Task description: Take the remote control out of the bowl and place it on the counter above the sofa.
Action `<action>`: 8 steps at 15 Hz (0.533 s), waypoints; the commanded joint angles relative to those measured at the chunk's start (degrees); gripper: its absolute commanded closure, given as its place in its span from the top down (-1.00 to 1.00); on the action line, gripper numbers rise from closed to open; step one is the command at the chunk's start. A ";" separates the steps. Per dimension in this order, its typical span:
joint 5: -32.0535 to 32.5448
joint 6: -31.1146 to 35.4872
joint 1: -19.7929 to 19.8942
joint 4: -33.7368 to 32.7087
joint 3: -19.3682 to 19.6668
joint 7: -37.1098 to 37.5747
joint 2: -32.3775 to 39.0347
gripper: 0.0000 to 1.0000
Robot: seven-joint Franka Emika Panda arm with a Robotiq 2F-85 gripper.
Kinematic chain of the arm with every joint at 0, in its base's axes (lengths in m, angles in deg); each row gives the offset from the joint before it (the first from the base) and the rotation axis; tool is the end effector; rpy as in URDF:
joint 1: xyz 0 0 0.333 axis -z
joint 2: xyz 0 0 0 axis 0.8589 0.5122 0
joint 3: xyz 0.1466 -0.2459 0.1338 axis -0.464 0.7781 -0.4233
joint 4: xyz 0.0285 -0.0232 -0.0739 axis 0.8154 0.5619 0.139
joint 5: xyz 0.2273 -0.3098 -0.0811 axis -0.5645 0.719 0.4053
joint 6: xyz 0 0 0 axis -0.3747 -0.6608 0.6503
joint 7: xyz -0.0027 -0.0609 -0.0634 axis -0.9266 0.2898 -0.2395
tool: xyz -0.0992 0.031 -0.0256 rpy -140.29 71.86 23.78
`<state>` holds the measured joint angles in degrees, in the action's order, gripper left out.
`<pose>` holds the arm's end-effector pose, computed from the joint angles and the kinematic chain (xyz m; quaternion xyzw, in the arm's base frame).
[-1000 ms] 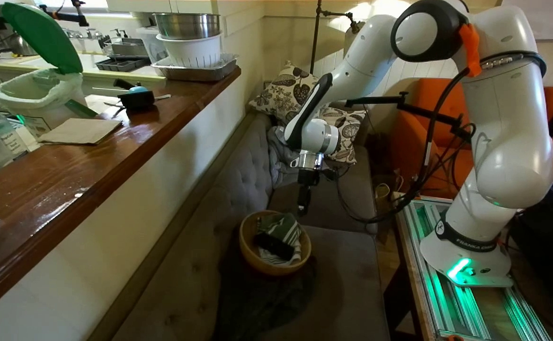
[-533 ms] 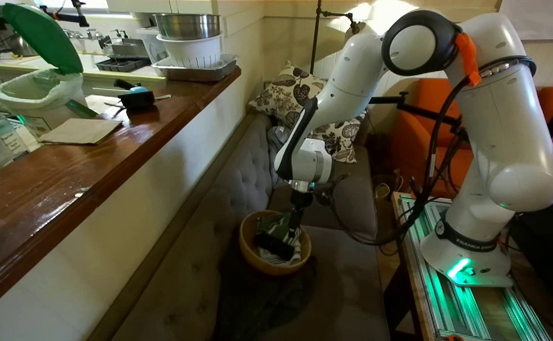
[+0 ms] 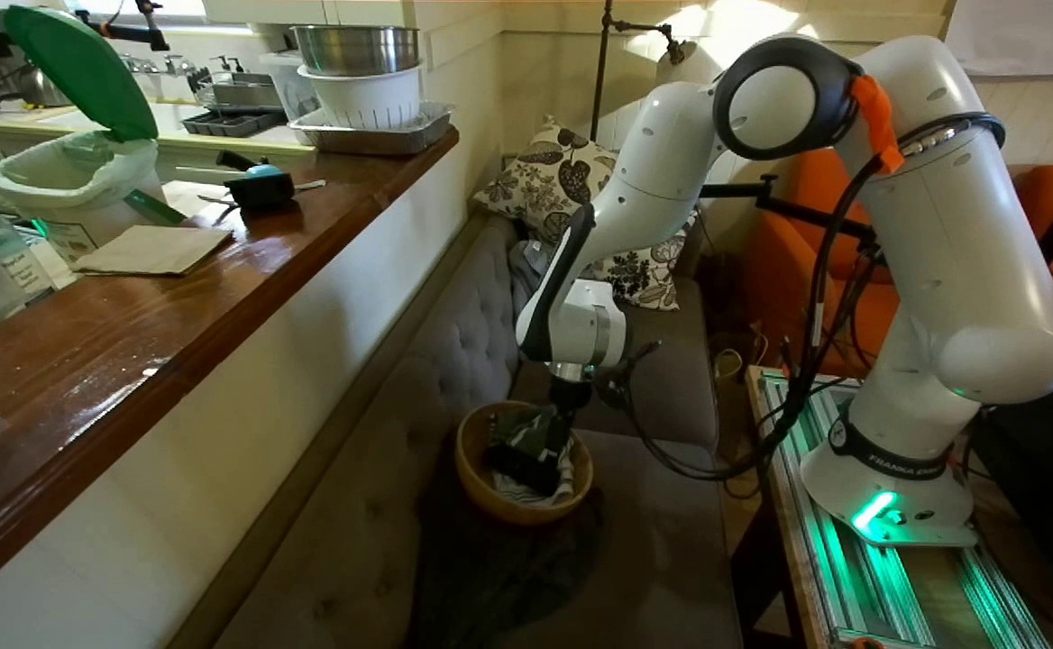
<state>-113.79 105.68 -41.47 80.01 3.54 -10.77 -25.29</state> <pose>0.4462 -0.1238 0.0342 -0.9770 0.0571 -0.0243 0.2041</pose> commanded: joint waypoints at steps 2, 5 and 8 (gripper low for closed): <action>0.63 -0.76 -0.65 -6.02 -0.20 0.94 7.10 1.00; 0.31 0.28 -1.04 -10.05 -0.27 0.53 11.24 1.00; -0.37 0.68 -1.06 -13.20 -0.78 0.14 13.82 1.00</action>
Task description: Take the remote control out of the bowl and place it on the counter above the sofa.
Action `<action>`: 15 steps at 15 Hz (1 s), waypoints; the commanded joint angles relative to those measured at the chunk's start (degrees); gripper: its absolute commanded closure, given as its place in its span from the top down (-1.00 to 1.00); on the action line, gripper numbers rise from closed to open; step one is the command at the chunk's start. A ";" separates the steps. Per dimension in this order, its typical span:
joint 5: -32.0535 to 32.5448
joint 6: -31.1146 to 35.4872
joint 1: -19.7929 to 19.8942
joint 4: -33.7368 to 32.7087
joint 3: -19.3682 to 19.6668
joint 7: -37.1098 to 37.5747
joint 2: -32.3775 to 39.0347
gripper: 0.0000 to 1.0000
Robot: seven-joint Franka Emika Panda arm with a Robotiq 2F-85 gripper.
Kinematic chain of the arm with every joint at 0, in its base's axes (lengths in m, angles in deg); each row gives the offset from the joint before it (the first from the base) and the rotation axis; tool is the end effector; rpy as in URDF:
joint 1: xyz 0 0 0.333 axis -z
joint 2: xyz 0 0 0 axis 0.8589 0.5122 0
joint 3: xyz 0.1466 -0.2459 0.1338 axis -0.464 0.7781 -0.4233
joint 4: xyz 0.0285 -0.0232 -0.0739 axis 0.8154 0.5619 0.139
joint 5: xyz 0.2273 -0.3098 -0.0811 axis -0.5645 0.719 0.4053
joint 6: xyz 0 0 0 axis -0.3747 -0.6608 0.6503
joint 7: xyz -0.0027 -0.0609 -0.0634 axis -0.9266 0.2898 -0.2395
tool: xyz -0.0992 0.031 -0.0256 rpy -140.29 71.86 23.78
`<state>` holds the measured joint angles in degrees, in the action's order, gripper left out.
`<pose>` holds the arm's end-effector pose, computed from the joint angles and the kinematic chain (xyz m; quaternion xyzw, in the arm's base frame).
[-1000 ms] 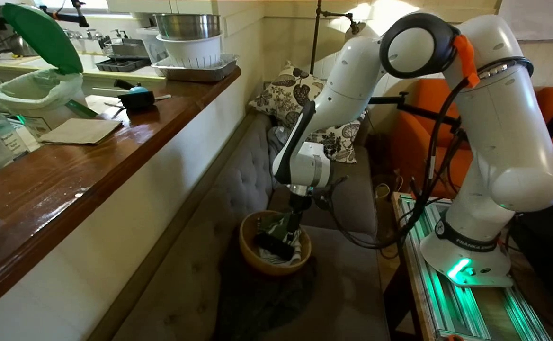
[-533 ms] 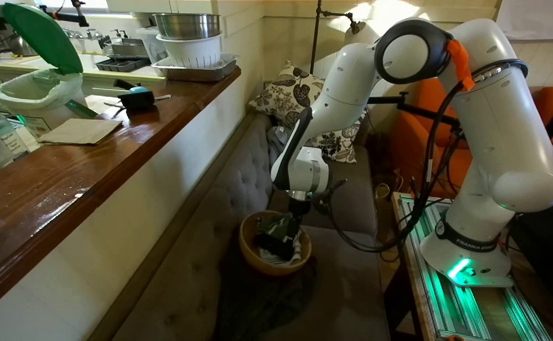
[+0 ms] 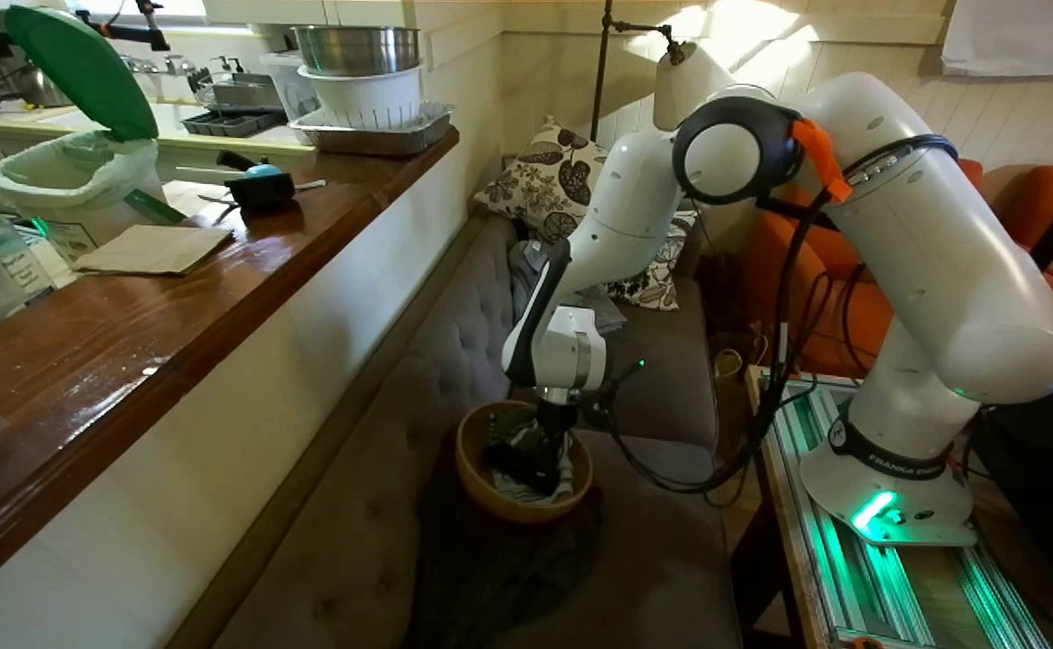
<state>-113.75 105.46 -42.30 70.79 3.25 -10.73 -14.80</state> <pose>0.4679 -0.1165 -0.0216 -0.9749 0.0553 -0.0136 0.2154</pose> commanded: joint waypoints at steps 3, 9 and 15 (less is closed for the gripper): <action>-0.86 3.05 -0.54 -6.07 -0.43 0.15 4.88 1.00; -0.07 1.56 -0.60 -5.44 0.00 1.81 4.10 0.02; 2.87 -2.11 -0.30 -3.75 0.66 4.51 1.86 -0.80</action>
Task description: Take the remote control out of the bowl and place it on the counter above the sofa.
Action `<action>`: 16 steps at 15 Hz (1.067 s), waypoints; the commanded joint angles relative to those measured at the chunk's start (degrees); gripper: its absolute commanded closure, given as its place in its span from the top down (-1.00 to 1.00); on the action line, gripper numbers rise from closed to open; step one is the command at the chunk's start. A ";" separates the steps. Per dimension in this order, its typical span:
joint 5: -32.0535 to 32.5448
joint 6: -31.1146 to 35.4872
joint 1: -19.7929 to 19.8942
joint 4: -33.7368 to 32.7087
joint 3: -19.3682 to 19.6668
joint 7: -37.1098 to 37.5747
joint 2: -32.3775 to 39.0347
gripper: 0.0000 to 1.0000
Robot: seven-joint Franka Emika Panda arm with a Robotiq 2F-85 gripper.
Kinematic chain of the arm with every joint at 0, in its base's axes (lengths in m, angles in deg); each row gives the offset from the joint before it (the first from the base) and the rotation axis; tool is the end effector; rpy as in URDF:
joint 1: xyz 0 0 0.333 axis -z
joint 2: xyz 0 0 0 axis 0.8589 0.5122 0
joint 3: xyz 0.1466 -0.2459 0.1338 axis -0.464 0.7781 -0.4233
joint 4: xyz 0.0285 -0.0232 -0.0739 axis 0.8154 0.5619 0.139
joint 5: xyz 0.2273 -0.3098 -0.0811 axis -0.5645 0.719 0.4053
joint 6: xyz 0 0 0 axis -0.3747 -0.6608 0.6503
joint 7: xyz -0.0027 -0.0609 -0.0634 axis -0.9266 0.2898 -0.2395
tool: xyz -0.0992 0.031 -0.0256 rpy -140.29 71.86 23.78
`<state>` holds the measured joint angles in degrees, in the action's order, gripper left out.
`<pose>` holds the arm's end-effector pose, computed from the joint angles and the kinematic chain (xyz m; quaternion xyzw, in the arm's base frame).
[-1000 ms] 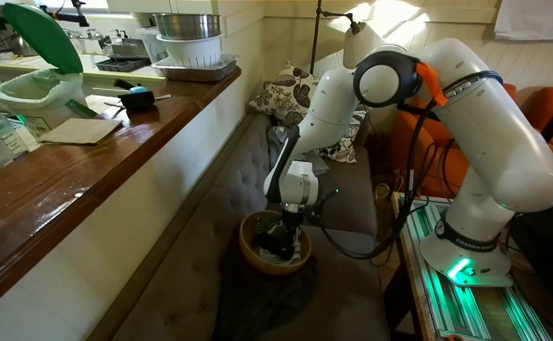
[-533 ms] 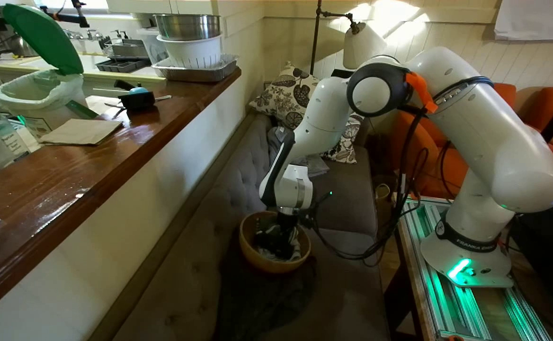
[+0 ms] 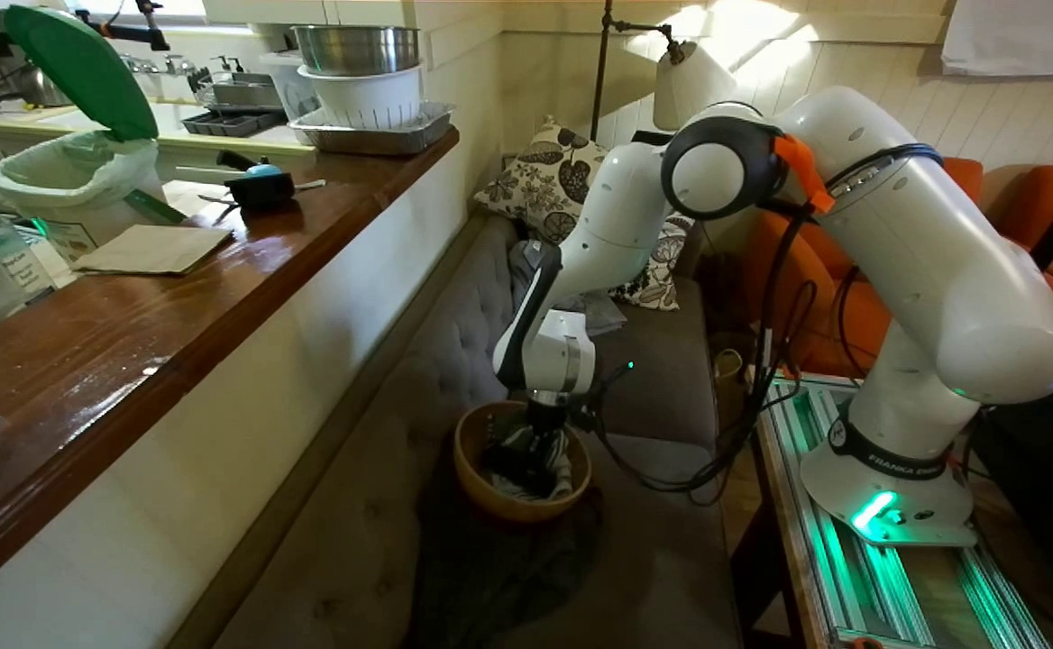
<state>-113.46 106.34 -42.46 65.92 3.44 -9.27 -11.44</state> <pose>0.4884 -0.1237 -0.0334 -0.9759 0.0661 -0.0265 0.2065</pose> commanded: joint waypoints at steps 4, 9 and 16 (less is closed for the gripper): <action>6.18 -11.89 1.19 2.47 1.09 4.80 -4.81 -0.85; 7.99 -19.41 2.89 7.85 3.86 2.93 -18.27 -0.85; 17.10 -31.40 -0.01 11.08 8.95 8.66 -37.58 -0.85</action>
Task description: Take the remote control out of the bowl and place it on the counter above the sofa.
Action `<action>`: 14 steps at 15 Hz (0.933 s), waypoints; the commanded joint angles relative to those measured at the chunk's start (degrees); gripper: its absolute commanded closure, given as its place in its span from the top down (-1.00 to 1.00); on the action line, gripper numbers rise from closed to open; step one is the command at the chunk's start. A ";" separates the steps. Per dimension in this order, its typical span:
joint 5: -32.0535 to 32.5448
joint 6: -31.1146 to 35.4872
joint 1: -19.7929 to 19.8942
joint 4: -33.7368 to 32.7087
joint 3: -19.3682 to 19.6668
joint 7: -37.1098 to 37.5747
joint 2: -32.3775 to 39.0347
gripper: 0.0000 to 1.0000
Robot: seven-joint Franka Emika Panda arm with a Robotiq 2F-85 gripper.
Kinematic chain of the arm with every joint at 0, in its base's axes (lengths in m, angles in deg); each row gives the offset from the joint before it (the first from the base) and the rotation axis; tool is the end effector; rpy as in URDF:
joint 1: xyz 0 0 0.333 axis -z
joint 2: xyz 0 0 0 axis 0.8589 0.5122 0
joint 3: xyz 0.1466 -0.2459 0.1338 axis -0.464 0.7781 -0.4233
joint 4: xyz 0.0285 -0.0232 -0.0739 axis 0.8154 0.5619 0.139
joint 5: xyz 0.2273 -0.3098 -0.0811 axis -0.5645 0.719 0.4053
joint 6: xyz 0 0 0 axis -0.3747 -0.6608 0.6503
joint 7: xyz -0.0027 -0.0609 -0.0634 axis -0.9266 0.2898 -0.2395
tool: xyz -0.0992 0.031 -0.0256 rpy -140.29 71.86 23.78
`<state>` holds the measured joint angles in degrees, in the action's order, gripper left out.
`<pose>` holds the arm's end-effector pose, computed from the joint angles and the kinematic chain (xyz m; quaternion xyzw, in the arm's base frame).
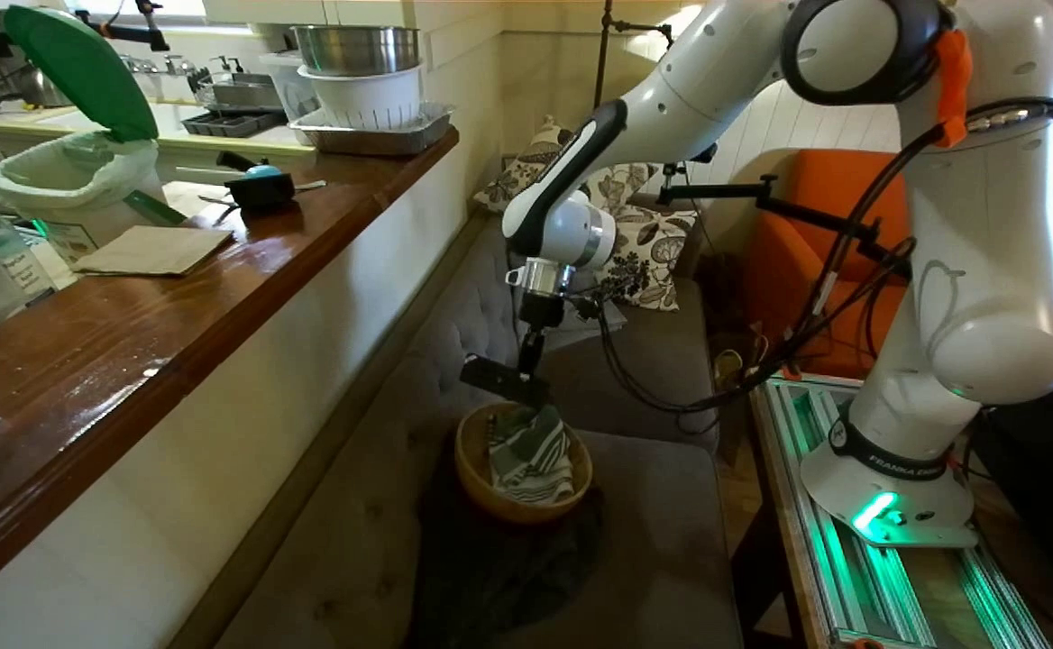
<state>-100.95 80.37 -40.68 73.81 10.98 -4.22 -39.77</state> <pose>0.5092 -0.1748 0.1749 -0.9586 -0.0050 -0.0523 0.2800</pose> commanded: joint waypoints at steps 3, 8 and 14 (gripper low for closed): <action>2.03 -11.59 -2.93 1.71 0.39 3.33 -15.61 -0.85; -8.97 -20.01 -7.62 -4.94 -0.29 5.16 -19.40 -0.85; -6.45 -21.36 -10.08 -6.05 0.53 5.69 -18.77 -0.40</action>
<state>-107.35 59.20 -49.67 67.85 10.34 1.48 -58.55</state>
